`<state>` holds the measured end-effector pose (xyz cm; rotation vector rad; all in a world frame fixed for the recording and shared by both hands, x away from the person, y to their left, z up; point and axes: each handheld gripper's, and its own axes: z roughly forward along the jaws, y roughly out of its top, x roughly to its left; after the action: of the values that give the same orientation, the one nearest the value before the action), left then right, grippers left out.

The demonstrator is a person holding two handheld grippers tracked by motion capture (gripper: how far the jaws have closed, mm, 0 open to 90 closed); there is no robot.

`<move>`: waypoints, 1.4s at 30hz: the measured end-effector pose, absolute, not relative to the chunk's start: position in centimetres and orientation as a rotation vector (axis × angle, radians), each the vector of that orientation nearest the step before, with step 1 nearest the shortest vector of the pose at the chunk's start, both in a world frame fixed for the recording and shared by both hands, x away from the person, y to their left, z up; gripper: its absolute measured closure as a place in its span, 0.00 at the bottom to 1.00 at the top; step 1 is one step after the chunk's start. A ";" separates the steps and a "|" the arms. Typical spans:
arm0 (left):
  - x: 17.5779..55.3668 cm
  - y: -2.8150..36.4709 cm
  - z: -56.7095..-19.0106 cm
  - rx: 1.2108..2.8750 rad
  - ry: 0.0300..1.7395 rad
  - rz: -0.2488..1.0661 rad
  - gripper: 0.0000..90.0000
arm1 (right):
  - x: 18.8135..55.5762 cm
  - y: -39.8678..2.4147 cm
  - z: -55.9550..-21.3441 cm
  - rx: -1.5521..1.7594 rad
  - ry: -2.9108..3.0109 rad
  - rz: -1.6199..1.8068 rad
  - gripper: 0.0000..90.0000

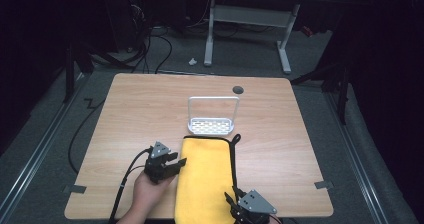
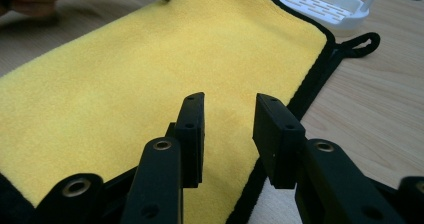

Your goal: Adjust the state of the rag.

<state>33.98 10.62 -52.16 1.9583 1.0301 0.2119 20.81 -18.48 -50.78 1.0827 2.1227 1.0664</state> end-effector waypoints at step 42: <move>34.7 6.3 -51.4 2.040 0.941 0.262 0.60 | 30.8 -23.4 -52.4 1.334 2.128 0.922 0.74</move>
<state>34.72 6.35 -51.41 2.0401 0.9408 0.2616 30.84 -23.39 -52.39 1.3340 2.1285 0.9216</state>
